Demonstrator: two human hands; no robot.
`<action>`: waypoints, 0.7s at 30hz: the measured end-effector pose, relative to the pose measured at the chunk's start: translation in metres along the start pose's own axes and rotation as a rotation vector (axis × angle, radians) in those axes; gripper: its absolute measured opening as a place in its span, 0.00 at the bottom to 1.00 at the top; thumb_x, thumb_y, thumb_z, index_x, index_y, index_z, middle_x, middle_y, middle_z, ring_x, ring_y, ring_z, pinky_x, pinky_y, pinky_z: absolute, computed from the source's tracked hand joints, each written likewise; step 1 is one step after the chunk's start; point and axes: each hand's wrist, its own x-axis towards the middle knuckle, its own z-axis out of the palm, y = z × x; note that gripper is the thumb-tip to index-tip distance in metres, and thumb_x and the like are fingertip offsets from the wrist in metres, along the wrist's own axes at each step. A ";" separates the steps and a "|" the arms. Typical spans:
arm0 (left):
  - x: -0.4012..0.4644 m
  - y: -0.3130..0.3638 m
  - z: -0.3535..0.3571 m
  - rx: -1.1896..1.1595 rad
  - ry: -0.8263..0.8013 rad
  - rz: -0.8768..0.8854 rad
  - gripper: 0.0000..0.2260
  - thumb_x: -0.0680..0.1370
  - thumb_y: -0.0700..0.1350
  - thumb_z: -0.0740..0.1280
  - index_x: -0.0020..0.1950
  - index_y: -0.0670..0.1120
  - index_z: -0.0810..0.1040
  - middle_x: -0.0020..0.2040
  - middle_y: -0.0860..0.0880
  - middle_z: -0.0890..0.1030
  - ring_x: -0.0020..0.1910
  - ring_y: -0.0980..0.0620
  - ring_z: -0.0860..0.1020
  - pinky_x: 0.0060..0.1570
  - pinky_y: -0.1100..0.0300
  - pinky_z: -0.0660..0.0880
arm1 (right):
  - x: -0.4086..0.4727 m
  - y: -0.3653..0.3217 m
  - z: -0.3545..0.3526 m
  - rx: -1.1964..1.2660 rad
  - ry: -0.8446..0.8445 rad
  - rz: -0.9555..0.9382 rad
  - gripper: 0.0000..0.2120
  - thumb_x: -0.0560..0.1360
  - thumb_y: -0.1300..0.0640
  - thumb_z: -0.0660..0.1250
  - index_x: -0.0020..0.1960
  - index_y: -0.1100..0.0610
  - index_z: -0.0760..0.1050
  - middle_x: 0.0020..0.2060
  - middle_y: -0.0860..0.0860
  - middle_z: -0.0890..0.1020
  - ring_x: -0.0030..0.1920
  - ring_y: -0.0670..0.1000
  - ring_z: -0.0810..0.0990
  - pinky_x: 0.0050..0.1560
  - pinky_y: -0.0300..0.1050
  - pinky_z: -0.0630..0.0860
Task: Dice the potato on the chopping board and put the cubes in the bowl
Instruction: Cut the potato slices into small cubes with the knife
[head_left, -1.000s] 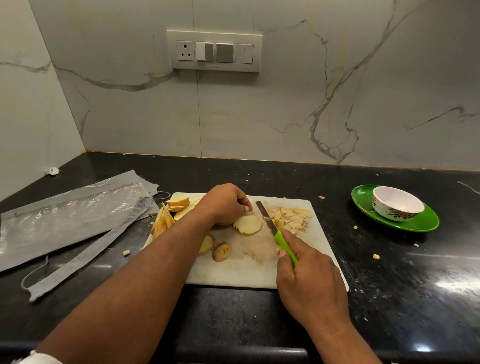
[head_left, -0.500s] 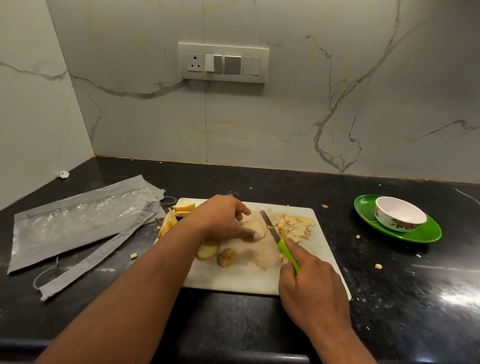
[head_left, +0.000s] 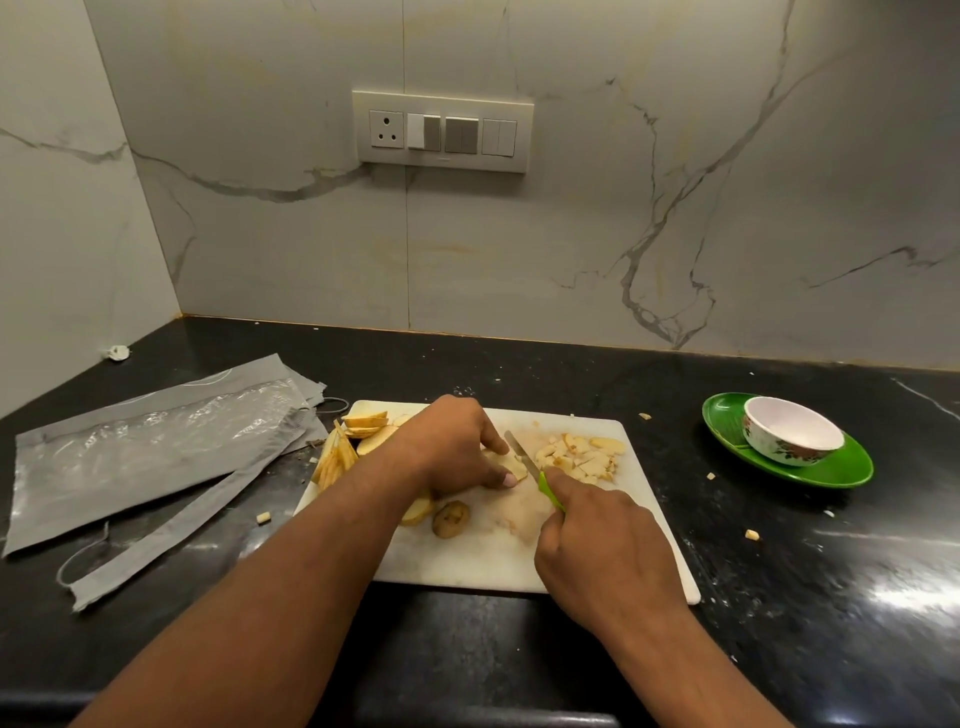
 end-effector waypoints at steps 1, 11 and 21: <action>0.001 0.000 0.000 -0.007 0.003 -0.001 0.22 0.74 0.57 0.77 0.67 0.52 0.83 0.63 0.51 0.84 0.54 0.52 0.81 0.55 0.59 0.79 | 0.001 -0.001 -0.001 -0.008 -0.013 -0.002 0.28 0.78 0.52 0.54 0.78 0.43 0.63 0.60 0.51 0.80 0.57 0.54 0.78 0.55 0.48 0.73; 0.009 0.002 0.004 0.000 -0.018 -0.019 0.19 0.75 0.55 0.77 0.63 0.48 0.85 0.57 0.50 0.86 0.51 0.52 0.82 0.48 0.62 0.76 | -0.012 -0.013 -0.014 -0.130 -0.060 -0.076 0.23 0.78 0.52 0.56 0.72 0.46 0.67 0.61 0.51 0.78 0.57 0.54 0.78 0.52 0.48 0.72; 0.001 0.000 0.000 0.049 -0.016 0.033 0.20 0.76 0.57 0.76 0.65 0.50 0.84 0.60 0.52 0.85 0.53 0.54 0.80 0.54 0.61 0.77 | -0.051 -0.006 -0.039 -0.182 -0.044 -0.066 0.24 0.79 0.52 0.53 0.75 0.44 0.60 0.59 0.50 0.79 0.55 0.54 0.79 0.48 0.48 0.72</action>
